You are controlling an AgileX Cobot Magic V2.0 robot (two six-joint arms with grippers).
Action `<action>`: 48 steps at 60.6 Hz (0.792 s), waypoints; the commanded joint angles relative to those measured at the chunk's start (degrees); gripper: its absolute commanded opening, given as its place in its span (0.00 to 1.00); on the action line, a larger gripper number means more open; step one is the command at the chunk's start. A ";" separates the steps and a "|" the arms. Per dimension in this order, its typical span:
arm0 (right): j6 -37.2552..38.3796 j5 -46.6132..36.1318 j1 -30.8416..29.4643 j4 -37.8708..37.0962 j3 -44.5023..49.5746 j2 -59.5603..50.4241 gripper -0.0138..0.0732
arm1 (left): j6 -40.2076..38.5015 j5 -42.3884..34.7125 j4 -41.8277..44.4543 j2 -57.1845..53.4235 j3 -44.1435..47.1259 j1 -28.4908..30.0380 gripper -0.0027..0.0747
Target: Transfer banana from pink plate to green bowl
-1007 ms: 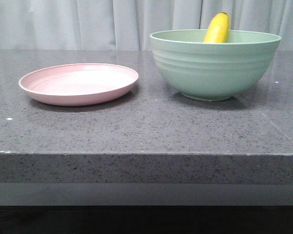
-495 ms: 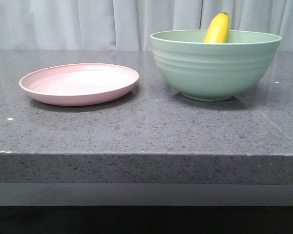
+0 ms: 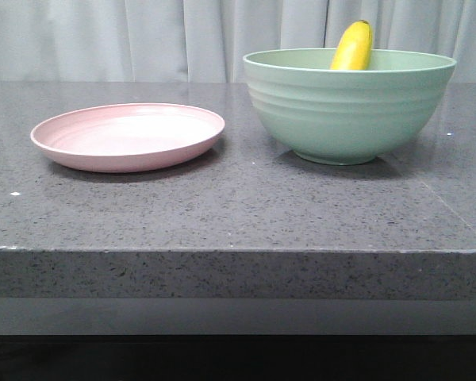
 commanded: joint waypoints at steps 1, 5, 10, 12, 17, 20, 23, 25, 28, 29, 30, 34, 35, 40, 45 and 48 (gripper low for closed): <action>-0.17 -4.25 -1.44 -0.52 0.02 -1.31 0.08 | -0.62 -4.64 0.05 -1.12 0.29 -0.35 0.01; -0.17 -4.49 -2.24 -0.52 0.02 -1.31 0.08 | -0.62 -4.64 0.05 -1.12 0.29 -0.35 0.01; -0.17 -4.92 -2.30 -0.52 0.02 -1.31 0.08 | -0.62 -4.64 0.05 -1.12 0.29 -0.35 0.01; -0.17 -5.05 -2.30 -0.52 0.02 -1.31 0.08 | -0.62 -4.64 0.05 -1.12 0.29 -0.35 0.01; -0.17 -5.26 -2.30 -0.52 0.02 -1.31 0.08 | -0.62 -4.64 0.05 -1.12 0.29 -0.35 0.01; -0.17 -5.18 -2.30 -0.52 0.02 -1.31 0.08 | -0.62 -4.64 0.05 -1.12 0.29 -0.35 0.01; -0.17 -5.18 -2.30 -0.52 0.02 -1.31 0.08 | -0.62 -4.64 0.05 -1.12 0.29 -0.35 0.01; -0.17 -5.14 -2.30 -0.52 0.02 -1.25 0.08 | -0.62 -4.64 0.05 -1.12 0.29 -0.35 0.01; -0.17 -5.14 -2.30 -0.52 0.02 -1.25 0.08 | -0.62 -4.64 0.05 -1.12 0.29 -0.35 0.01; -0.17 -5.14 -2.30 -0.52 0.02 -1.25 0.08 | -0.62 -4.64 0.05 -1.12 0.29 -0.35 0.01; -0.17 -5.14 -2.30 -0.52 0.02 -1.25 0.08 | -0.62 -4.64 0.05 -1.12 0.29 -0.35 0.01; -0.17 -5.14 -2.30 -0.52 0.02 -1.25 0.08 | -0.62 -4.64 0.05 -1.12 0.29 -0.35 0.01; -0.17 -5.14 -2.30 -0.52 0.02 -1.25 0.08 | -0.62 -4.64 0.05 -1.12 0.29 -0.35 0.01; -0.17 -5.14 -2.30 -0.52 0.02 -1.25 0.08 | -0.62 -4.64 0.05 -1.12 0.29 -0.35 0.01; -0.17 -5.14 -2.30 -0.52 0.02 -1.25 0.08 | -0.62 -4.64 0.05 -1.12 0.29 -0.35 0.01; -0.17 -5.14 -2.30 -0.52 0.02 -1.25 0.08 | -0.62 -4.64 0.05 -1.12 0.29 -0.35 0.01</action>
